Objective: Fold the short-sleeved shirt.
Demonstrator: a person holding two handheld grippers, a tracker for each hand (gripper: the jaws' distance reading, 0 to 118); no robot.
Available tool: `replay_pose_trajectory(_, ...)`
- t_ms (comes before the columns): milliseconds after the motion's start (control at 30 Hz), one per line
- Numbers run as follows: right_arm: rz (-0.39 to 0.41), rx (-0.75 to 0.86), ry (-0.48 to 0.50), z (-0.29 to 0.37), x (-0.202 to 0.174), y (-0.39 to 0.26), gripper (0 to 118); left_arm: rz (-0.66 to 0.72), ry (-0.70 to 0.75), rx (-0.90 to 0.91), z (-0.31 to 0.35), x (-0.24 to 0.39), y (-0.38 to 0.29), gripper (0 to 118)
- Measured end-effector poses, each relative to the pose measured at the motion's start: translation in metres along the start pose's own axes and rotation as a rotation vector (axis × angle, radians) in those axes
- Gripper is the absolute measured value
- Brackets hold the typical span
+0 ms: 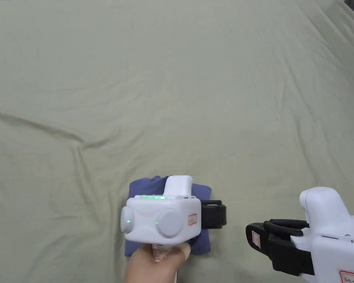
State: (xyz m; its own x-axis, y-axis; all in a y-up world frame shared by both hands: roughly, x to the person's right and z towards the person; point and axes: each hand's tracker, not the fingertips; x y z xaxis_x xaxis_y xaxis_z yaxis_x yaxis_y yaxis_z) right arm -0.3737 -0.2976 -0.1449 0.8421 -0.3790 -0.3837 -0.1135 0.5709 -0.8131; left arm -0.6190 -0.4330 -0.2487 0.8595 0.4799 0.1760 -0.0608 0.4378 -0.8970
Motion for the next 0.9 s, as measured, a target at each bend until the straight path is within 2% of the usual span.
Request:
replay_pose_trajectory(33,-0.004,0.000,0.002,0.000,0.001,0.000,4,0.070,-0.092,-0.020,0.010,-0.005,-0.001,118)
replay_pose_trajectory(67,-0.007,0.001,0.007,-0.001,0.002,-0.001,4,0.129,-0.093,-0.044,0.021,-0.013,0.001,118)
replay_pose_trajectory(133,-0.009,0.003,0.021,-0.001,0.003,-0.001,4,0.199,-0.220,-0.007,0.054,-0.030,-0.001,118)
replay_pose_trajectory(167,-0.010,0.007,0.027,-0.001,0.003,-0.001,4,0.212,-0.248,0.074,0.074,-0.033,0.001,109)
replay_pose_trajectory(200,-0.011,0.011,0.034,0.000,0.004,-0.002,4,0.217,-0.220,0.137,0.092,-0.040,0.001,68)
replay_pose_trajectory(233,-0.013,0.014,0.043,0.000,0.005,-0.002,4,0.208,-0.160,0.190,0.109,-0.047,0.002,12)
replay_pose_trajectory(267,-0.018,0.015,0.048,-0.001,0.005,-0.002,4,0.213,-0.090,0.236,0.122,-0.051,0.003,0)
replay_pose_trajectory(300,-0.023,0.017,0.053,-0.002,0.006,-0.002,4,0.229,0.020,0.292,0.129,-0.056,0.000,0)
replay_pose_trajectory(367,-0.027,0.018,0.056,-0.004,0.008,-0.002,4,0.136,0.138,0.260,0.126,-0.065,0.002,0)
replay_pose_trajectory(467,-0.034,0.022,0.058,-0.005,0.010,-0.003,4,0.068,0.161,0.165,0.091,-0.056,-0.004,0)
replay_pose_trajectory(567,-0.041,0.029,0.047,0.000,0.012,-0.005,4,-0.105,0.123,0.122,0.038,-0.024,-0.012,0)
replay_pose_trajectory(633,-0.045,0.029,0.027,0.006,0.012,-0.005,4,-0.164,0.176,0.052,0.000,0.002,-0.017,0)
replay_pose_trajectory(700,-0.037,0.027,0.000,0.013,0.010,-0.006,4,-0.240,0.238,0.073,-0.022,0.028,-0.022,0)
replay_pose_trajectory(900,-0.041,0.037,-0.055,0.031,0.016,-0.006,4,-0.314,0.223,0.041,-0.047,0.078,-0.027,0)
